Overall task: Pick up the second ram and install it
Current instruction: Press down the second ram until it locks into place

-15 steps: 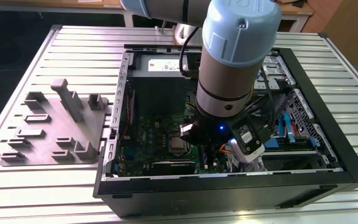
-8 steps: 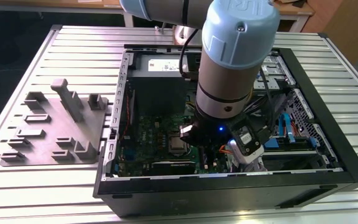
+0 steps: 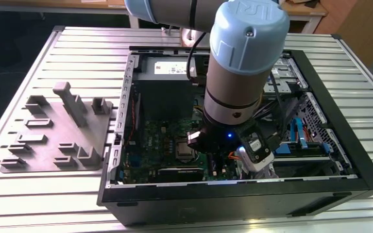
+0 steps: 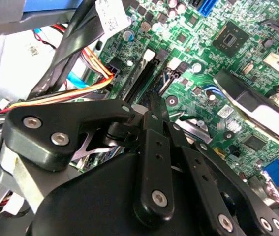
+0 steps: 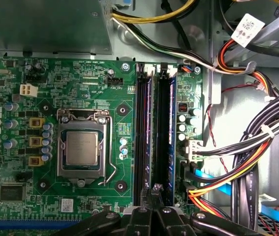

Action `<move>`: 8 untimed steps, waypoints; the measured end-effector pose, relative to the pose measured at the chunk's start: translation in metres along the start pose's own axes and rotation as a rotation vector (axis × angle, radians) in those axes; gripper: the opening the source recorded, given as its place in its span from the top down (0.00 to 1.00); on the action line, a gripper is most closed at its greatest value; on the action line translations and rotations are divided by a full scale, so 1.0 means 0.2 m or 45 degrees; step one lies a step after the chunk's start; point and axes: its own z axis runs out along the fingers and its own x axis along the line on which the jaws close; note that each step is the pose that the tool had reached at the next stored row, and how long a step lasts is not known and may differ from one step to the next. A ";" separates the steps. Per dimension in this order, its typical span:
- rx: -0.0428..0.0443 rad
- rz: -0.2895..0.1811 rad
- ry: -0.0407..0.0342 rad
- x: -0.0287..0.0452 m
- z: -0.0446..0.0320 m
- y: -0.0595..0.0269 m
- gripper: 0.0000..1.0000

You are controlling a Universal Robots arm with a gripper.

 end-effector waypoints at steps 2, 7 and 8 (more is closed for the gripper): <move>0.001 0.000 0.0002 0.000 0.007 -0.001 0.90; 0.000 0.000 0.0000 0.001 0.010 0.000 0.90; 0.000 0.000 0.0000 0.001 0.010 0.000 0.90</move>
